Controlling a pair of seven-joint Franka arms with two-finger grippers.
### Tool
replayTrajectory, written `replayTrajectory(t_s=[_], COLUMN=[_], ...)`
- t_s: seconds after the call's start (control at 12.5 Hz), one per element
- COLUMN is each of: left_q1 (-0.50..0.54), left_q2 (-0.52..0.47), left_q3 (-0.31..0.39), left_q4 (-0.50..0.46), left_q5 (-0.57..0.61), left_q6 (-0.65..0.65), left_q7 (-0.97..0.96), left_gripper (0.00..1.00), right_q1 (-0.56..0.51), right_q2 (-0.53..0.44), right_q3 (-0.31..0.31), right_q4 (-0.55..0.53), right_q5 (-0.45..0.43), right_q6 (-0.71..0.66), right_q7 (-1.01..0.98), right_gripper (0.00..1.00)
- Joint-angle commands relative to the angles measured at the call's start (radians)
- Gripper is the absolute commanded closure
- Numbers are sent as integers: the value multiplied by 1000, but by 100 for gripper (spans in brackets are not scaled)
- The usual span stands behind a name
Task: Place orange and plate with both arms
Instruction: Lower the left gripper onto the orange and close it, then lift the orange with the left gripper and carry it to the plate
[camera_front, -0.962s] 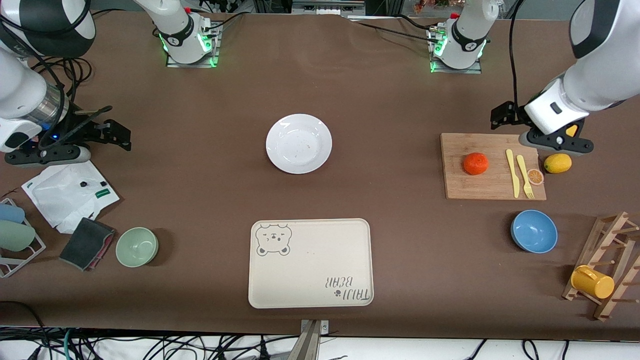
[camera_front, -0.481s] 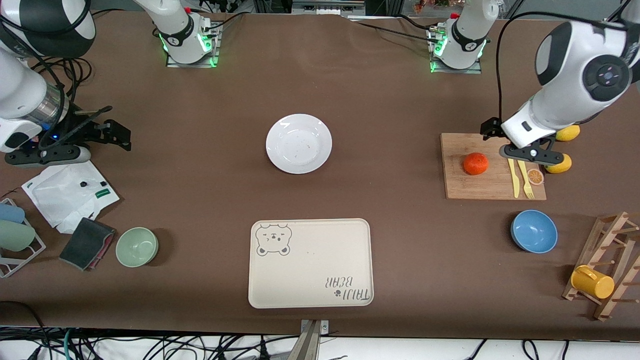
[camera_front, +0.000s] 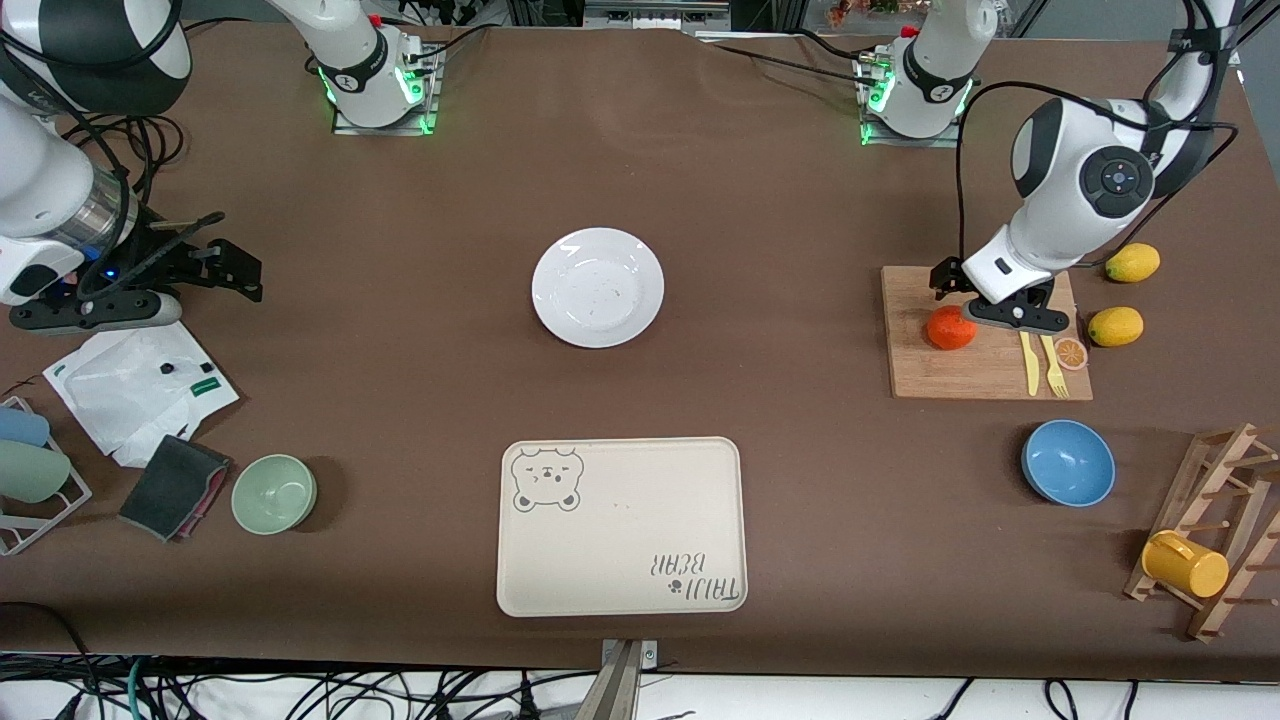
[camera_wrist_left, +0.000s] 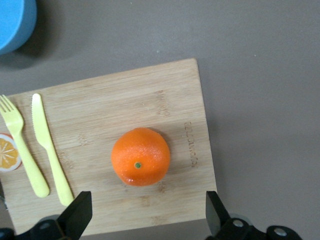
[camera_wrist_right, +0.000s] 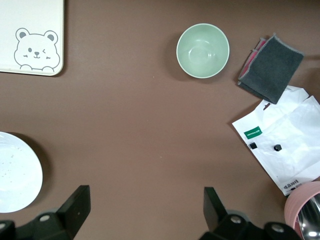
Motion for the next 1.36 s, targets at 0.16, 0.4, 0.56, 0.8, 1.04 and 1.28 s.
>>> replayTrajectory(t_s=[0.16,0.4,0.56,0.8,1.04,1.28], left_q1=[58,78,77,71,68,65], left_q2=[143,214,225,237,199,192], left_q3=[-2,-4,-4,-5,-45,-177], left_q4=[-25,-25,-25,-21,44,306], left_q5=[88,88,88,88,85,76], left_q6=[186,266,269,264,136,-239], left_q7=[1,0,0,-2,-21,-167], left_gripper=[0,0,0,76,89,89], right_q1=[4,4,2,-3,-3,-3], right_q2=[6,6,6,6,7,7], right_q3=[-3,-3,-4,-7,-7,-7], right_q4=[17,17,14,10,10,11], right_q5=[-12,-10,-10,-7,-5,-5], right_q6=[-10,-10,-12,-13,-13,-13], right_q7=[-3,-3,-3,-3,-3,-1], right_gripper=[0,0,0,0,0,0])
